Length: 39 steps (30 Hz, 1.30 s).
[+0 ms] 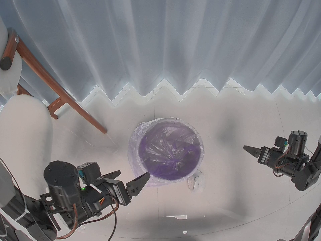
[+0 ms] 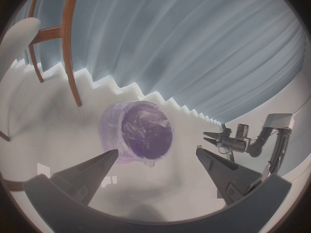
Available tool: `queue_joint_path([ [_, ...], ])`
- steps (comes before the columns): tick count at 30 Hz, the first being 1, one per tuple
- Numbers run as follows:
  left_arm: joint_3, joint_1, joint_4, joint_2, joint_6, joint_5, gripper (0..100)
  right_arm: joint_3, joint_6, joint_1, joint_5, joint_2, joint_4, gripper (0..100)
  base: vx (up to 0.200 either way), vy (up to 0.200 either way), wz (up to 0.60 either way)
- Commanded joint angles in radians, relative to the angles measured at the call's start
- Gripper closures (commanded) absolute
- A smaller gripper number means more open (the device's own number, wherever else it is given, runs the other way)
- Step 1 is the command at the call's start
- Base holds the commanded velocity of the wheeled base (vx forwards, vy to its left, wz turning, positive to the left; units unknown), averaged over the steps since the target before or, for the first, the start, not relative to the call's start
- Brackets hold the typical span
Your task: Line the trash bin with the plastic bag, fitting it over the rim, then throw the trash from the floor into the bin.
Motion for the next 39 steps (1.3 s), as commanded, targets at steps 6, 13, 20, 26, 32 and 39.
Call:
queue_joint_path([
  [6, 0.131, 0.036, -0.021, -0.201, 0.034, 0.014, 0, -0.476, -0.061, 0.169, -0.148, 0.291, 0.331, 0, -0.100, 0.000, 0.00],
  [13, 0.139, 0.145, -0.038, -0.258, 0.044, 0.014, 0, -0.610, -0.136, 0.210, -0.202, 0.452, 0.329, 0, 0.000, 0.000, 0.00],
  [20, 0.224, 0.180, -0.023, -0.413, 0.105, 0.011, 0, -0.763, -0.173, 0.227, -0.240, 0.577, 0.337, 0, 0.000, 0.000, 0.00],
  [26, 0.224, 0.232, 0.014, -0.448, 0.116, 0.004, 0, -0.791, -0.171, 0.222, -0.263, 0.604, 0.331, 0, 0.000, 0.000, 0.00],
  [32, 0.224, 0.277, 0.091, -0.473, 0.105, -0.023, 0, -0.763, -0.167, 0.212, -0.262, 0.563, 0.329, 0, -0.200, 0.000, 0.00],
  [39, 0.224, 0.272, 0.103, -0.473, 0.108, -0.023, 0, -0.706, -0.167, 0.212, -0.259, 0.535, 0.321, 0, -0.200, 0.000, 0.00],
])
